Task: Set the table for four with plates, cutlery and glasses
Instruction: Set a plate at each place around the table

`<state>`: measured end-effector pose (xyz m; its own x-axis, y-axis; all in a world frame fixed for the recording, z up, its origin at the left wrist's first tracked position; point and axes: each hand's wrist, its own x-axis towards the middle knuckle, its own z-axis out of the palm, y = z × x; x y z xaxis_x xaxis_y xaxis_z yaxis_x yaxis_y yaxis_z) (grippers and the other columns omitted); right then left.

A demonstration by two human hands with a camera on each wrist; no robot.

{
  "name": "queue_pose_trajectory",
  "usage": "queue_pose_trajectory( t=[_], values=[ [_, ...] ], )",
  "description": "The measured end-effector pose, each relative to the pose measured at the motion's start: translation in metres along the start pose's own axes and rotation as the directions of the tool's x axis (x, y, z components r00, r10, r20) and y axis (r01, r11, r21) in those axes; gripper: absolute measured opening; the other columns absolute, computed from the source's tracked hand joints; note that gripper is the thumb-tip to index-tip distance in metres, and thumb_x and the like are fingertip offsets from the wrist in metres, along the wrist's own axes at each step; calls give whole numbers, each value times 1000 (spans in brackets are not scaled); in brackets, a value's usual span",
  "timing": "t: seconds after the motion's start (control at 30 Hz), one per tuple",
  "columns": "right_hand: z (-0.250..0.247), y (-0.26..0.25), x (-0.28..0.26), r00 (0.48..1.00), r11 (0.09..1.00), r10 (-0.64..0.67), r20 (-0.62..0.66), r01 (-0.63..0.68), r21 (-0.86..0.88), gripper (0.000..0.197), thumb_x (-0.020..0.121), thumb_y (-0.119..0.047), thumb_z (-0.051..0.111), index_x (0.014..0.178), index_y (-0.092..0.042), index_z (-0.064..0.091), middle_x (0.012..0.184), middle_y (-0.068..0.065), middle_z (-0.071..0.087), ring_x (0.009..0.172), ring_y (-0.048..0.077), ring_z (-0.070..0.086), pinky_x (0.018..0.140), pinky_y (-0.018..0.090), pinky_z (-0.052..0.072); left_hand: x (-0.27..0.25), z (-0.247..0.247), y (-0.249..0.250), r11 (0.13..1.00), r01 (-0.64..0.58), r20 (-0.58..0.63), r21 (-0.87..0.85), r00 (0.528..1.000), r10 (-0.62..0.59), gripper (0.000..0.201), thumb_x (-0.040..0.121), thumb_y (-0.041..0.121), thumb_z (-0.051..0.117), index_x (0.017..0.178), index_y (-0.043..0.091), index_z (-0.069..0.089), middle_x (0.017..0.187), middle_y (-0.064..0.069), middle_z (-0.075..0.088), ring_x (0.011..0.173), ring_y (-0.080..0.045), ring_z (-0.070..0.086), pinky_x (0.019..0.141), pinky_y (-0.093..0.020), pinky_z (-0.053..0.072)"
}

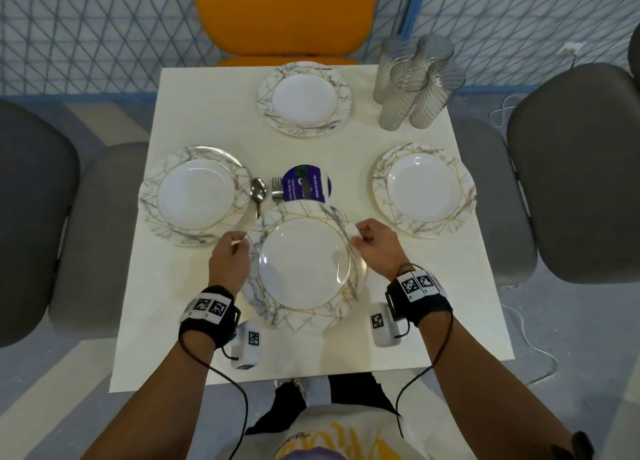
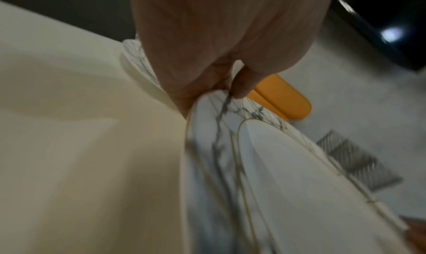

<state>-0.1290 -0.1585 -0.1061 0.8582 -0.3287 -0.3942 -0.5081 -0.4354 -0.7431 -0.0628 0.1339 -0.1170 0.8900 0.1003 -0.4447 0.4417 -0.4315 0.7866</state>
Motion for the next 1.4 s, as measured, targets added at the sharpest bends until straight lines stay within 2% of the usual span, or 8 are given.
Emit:
queue_pose_trajectory(
  t=[0.1, 0.3, 0.4, 0.47, 0.77, 1.0, 1.2, 1.4],
  values=[
    [18, 14, -26, 998, 998, 46, 51, -44, -47, 14, 89, -19, 66, 102, -20, 62, 86, -5, 70, 89, 18, 65, 84, 29, 51, -14, -14, -26, 987, -34, 51, 158, 998, 26, 11, 103, 18, 55, 106, 19, 66, 100, 1, 67, 95, -22, 61, 86, -30, 44],
    [34, 35, -51, 986, 985, 146, 84, -137, -108, 12, 87, -21, 66, 99, -21, 63, 85, -3, 74, 85, 19, 68, 78, 31, 56, -25, -17, -52, 964, -67, 130, 256, 991, 34, 11, 100, 14, 57, 96, 19, 66, 88, 6, 67, 85, -18, 63, 81, -27, 45],
    [35, 38, -52, 984, 975, 161, 69, -148, -166, 10, 89, -21, 66, 97, -23, 60, 82, -2, 72, 80, 15, 63, 64, 16, 44, -27, -18, -54, 954, -89, 160, 288, 986, 43, 14, 96, 19, 59, 88, 27, 66, 85, 8, 71, 80, -9, 64, 76, -27, 49],
    [33, 40, -52, 984, 967, 168, 58, -153, -202, 9, 90, -21, 65, 97, -22, 60, 78, -2, 70, 78, 13, 60, 60, 12, 38, -27, -19, -55, 943, -101, 182, 317, 982, 44, 12, 93, 23, 62, 85, 31, 66, 82, 11, 73, 80, -11, 67, 76, -29, 52],
    [29, 43, -51, 982, 943, 165, 97, -129, -306, 8, 87, -20, 64, 94, -17, 62, 78, -3, 61, 79, 18, 59, 73, 27, 51, -32, -19, -54, 960, -127, 185, 248, 979, 82, 13, 93, 16, 65, 95, 28, 66, 84, 8, 72, 82, -10, 68, 80, -28, 52],
    [30, 43, -51, 985, 950, 144, 96, -111, -291, 27, 86, -15, 61, 114, -16, 58, 90, 0, 65, 86, 20, 62, 73, 26, 48, -31, -15, -48, 945, -81, 189, 318, 982, 20, 10, 90, 23, 63, 91, 33, 64, 89, 12, 71, 90, -18, 68, 89, -38, 57],
    [31, 41, -49, 982, 959, 174, 77, -151, -239, 18, 87, -28, 64, 102, -19, 60, 81, -1, 64, 79, 20, 66, 70, 38, 61, -29, -15, -49, 951, -65, 202, 301, 979, 3, 11, 91, 20, 62, 93, 30, 65, 89, 11, 71, 91, -17, 69, 85, -33, 55],
    [33, 41, -46, 981, 943, 184, 61, -159, -292, 19, 88, -31, 65, 101, -18, 60, 85, -1, 64, 78, 18, 61, 68, 26, 48, -25, -18, -54, 950, -84, 235, 301, 972, 12, 9, 91, 22, 63, 91, 31, 65, 88, 9, 73, 86, -18, 70, 86, -40, 59]
  ],
)
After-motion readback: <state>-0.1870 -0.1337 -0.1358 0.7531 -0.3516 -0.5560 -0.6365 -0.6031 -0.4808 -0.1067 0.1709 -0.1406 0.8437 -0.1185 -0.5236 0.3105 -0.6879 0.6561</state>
